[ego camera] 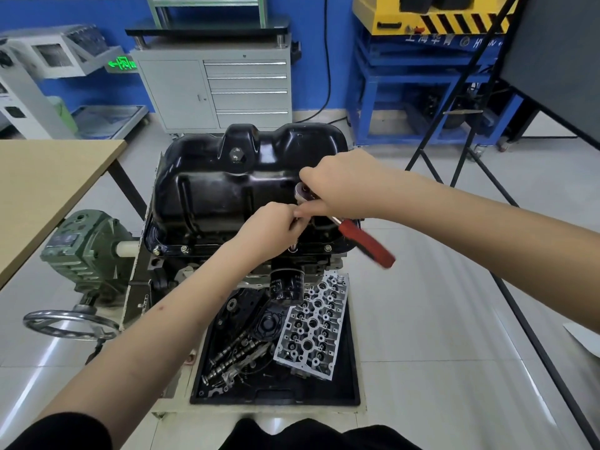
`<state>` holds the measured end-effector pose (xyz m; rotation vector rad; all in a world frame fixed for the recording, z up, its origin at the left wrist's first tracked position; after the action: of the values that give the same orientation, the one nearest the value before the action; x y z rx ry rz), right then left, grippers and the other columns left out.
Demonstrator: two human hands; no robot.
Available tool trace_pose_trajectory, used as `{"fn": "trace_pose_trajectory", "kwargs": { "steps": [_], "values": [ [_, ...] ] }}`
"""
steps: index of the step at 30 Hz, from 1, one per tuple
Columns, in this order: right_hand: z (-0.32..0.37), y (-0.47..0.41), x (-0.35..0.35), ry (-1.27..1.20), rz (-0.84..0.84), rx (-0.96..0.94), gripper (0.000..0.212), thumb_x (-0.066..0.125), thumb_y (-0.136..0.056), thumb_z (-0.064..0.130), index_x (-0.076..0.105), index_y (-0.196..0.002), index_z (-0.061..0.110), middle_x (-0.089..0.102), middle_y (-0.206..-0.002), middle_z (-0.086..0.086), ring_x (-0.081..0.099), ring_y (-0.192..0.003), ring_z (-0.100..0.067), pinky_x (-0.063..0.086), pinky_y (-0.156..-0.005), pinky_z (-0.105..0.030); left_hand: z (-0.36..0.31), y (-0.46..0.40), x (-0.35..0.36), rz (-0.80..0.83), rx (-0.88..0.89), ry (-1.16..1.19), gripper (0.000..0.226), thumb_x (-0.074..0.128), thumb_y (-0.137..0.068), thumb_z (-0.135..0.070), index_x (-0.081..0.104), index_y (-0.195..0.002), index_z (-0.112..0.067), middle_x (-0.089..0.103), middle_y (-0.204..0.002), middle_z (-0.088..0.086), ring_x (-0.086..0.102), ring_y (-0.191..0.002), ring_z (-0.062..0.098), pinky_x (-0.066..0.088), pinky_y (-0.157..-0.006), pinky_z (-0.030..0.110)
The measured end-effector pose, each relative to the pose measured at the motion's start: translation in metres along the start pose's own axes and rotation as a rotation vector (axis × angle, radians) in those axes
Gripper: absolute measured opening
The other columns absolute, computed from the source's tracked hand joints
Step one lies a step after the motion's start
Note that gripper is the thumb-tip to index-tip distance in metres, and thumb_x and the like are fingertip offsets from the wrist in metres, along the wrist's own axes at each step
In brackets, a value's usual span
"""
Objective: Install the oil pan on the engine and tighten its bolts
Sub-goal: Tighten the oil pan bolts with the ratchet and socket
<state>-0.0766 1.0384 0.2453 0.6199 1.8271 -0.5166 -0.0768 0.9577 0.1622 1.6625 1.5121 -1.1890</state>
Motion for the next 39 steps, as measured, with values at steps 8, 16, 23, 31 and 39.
{"fn": "trace_pose_trajectory", "kwargs": {
  "steps": [8,16,23,31,39],
  "values": [
    [0.018,0.004,0.000,0.171,-0.079,-0.184,0.025,0.040,-0.096,0.030,0.046,-0.115,0.015,0.060,-0.099,-0.004,0.057,-0.087,-0.027,0.033,-0.073,-0.030,0.004,0.003,-0.002,0.126,-0.004,0.049,0.042,0.042,-0.096,-0.020,0.035,-0.055,-0.019,0.039,-0.052,-0.007,0.037,-0.048,0.007,0.030,-0.047,0.019],
    [0.009,-0.003,0.004,-0.026,0.002,-0.036,0.029,0.038,-0.095,0.041,0.042,-0.106,0.014,0.045,-0.075,0.000,0.042,-0.061,-0.021,0.020,-0.045,-0.027,0.001,0.003,-0.002,0.065,-0.007,0.073,0.039,0.041,-0.094,-0.013,0.035,-0.056,-0.009,0.035,-0.049,-0.005,0.034,-0.048,0.016,0.018,-0.050,0.026],
    [0.010,-0.003,0.001,0.120,-0.027,-0.106,0.033,0.039,-0.095,0.042,0.045,-0.107,0.011,0.052,-0.080,-0.003,0.040,-0.060,-0.021,0.023,-0.046,-0.027,0.006,0.001,-0.001,0.137,-0.047,0.068,0.041,0.042,-0.095,-0.022,0.035,-0.055,-0.021,0.041,-0.053,-0.005,0.039,-0.049,0.010,0.030,-0.047,0.020],
    [0.012,-0.004,0.004,0.025,0.048,-0.145,0.024,0.044,-0.095,0.025,0.043,-0.118,0.017,0.050,-0.092,-0.004,0.043,-0.072,-0.022,0.034,-0.055,-0.031,-0.003,0.005,-0.004,-0.028,0.001,0.100,0.049,0.044,-0.094,-0.012,0.025,-0.050,-0.021,0.035,-0.045,-0.002,0.031,-0.045,0.016,0.017,-0.051,0.026],
    [-0.002,-0.005,0.000,0.000,0.052,0.040,0.046,0.043,-0.087,0.057,0.038,-0.065,0.016,0.032,-0.060,0.003,0.029,-0.048,-0.012,0.017,-0.044,-0.025,0.004,0.005,-0.004,-0.024,-0.006,0.150,0.035,0.047,-0.094,-0.019,0.042,-0.059,-0.017,0.039,-0.050,-0.010,0.038,-0.046,0.007,0.025,-0.046,0.022]
  ]
}}
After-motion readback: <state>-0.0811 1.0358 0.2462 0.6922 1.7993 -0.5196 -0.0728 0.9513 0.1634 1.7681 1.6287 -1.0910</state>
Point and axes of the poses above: each hand's wrist, its own y-axis away from the middle knuckle, its own x-axis out of the palm, z = x × y, the point moved 6 cm from there along -y, towards the middle knuckle
